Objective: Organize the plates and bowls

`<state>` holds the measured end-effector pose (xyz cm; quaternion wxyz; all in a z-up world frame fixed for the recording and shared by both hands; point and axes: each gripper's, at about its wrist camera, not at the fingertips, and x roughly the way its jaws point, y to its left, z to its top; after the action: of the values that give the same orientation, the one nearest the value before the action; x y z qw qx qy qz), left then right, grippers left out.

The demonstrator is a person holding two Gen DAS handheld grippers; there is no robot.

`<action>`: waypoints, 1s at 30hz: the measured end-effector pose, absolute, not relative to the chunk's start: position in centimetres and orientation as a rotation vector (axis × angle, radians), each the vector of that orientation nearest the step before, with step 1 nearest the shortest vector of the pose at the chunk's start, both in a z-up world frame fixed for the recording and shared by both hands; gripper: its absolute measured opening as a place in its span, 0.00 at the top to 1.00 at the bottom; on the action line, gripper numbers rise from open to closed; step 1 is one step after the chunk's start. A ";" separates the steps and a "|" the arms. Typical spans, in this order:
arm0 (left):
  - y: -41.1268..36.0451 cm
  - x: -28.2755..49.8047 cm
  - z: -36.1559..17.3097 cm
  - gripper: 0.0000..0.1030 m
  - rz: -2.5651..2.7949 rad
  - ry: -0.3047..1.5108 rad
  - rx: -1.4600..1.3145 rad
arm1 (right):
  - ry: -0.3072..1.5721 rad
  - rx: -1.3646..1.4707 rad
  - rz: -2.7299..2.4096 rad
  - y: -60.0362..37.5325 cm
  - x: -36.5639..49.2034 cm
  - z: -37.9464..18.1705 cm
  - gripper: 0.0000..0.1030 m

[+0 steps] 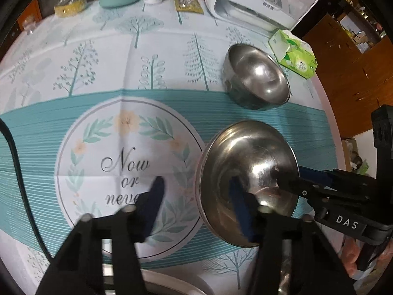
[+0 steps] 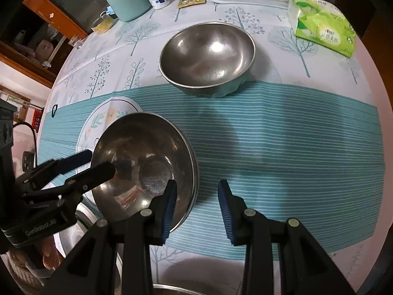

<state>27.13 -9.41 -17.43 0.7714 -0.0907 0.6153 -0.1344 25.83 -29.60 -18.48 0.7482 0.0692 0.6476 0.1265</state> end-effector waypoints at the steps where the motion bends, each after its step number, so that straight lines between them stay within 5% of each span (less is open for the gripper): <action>1: -9.4 27.1 -17.6 0.61 -0.293 1.340 -0.199 | 1.424 0.165 0.282 -29.6 25.9 -18.7 0.66; 5: -9.4 27.2 -18.3 0.89 -0.311 1.361 -0.218 | 1.443 0.182 0.291 -29.6 26.0 -19.2 0.71; 7: -9.5 27.1 -18.3 0.90 -0.326 1.369 -0.231 | 1.454 0.192 0.308 -29.6 26.0 -19.4 0.87; 30: -11.0 21.2 -10.5 0.90 -0.331 1.258 -0.173 | 1.355 0.184 0.343 -30.8 21.8 -13.1 0.89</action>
<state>21.25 -10.97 -10.50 0.7923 -0.0804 0.5849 -0.1541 21.77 -30.77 -13.10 0.7618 0.0846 0.6226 0.1577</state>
